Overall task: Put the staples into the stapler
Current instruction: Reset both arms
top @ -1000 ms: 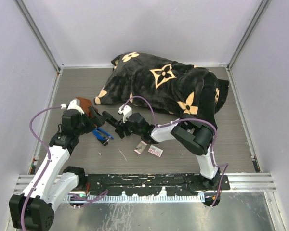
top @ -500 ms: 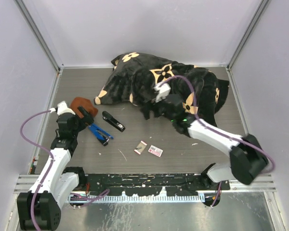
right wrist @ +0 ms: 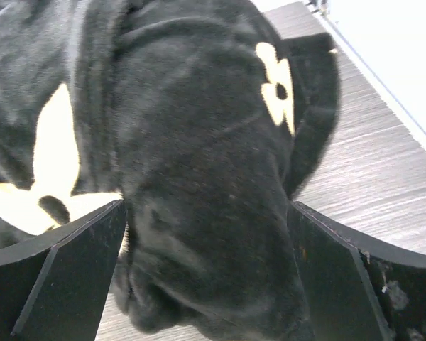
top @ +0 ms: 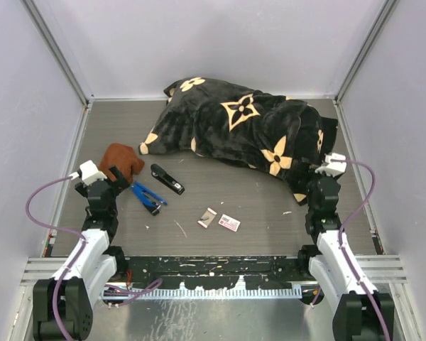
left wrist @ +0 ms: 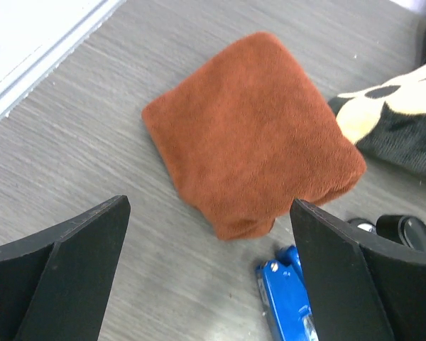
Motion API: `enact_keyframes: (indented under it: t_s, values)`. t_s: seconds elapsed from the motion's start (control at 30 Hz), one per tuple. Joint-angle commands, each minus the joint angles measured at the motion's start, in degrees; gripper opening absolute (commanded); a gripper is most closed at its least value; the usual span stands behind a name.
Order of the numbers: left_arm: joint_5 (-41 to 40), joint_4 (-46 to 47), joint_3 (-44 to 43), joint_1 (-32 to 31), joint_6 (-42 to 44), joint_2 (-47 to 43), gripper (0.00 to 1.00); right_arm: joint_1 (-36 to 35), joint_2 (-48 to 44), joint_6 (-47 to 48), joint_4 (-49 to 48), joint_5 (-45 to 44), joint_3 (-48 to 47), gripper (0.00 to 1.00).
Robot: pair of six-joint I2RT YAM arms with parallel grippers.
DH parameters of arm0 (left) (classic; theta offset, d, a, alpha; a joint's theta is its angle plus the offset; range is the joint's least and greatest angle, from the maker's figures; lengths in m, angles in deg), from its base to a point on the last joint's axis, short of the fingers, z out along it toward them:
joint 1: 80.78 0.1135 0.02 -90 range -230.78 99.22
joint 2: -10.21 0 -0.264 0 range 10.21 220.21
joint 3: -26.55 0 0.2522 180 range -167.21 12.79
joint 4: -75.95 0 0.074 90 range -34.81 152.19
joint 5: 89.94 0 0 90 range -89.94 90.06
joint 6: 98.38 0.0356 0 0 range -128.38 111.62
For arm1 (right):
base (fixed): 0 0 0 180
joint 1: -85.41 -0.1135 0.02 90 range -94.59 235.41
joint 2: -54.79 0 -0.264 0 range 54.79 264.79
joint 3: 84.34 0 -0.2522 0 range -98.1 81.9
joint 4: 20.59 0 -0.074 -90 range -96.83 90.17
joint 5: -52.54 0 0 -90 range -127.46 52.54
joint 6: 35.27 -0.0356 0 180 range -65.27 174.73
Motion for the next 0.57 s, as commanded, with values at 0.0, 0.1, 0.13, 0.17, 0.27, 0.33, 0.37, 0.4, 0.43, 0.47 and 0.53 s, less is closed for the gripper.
enact_keyframes:
  t_s: [0.0,0.1,0.13,0.17,0.27,0.33,0.37,0.4,0.43,0.47,0.53]
  values:
    - [-3.38,14.30,0.48,0.29,2.02,4.33,0.98,1.20,-3.99,0.71,-23.85,-6.96,8.82,1.00]
    - [-2.59,17.68,-0.49,0.29,0.77,10.59,0.98,1.23,-0.73,2.04,-31.38,-9.16,13.96,1.00]
    - [-1.96,17.87,-1.21,0.29,0.55,12.11,0.98,1.23,0.73,2.21,-33.49,-10.06,14.78,1.00]
    - [-1.28,17.50,-1.92,0.29,0.36,13.20,0.98,1.23,2.30,2.29,-35.14,-10.87,15.07,1.00]
    - [-0.02,17.01,-2.94,0.29,0.12,14.58,0.98,1.24,5.59,3.61,-35.41,-11.67,13.88,1.00]
    - [-0.27,17.38,-2.86,0.29,0.02,14.99,0.98,1.31,7.81,3.57,-35.73,-12.55,13.66,1.00]
    - [-0.49,17.49,-2.82,0.29,0.00,15.16,0.98,1.30,8.40,3.49,-35.81,-12.72,13.61,1.00]
    - [-0.90,17.51,-2.79,0.26,-0.24,15.46,0.98,1.23,8.86,3.50,-35.87,-12.69,13.56,1.00]
    - [-1.61,17.81,-2.71,0.28,-0.62,16.26,0.98,1.28,9.19,3.55,-35.96,-12.67,13.58,1.00]
    - [-2.36,18.98,-2.41,0.28,-0.74,17.28,0.98,1.28,9.65,3.62,-36.25,-12.83,13.66,1.00]
    - [-3.13,21.99,-2.00,0.29,-0.81,18.73,0.98,1.30,10.80,4.01,-37.22,-13.57,13.86,1.00]
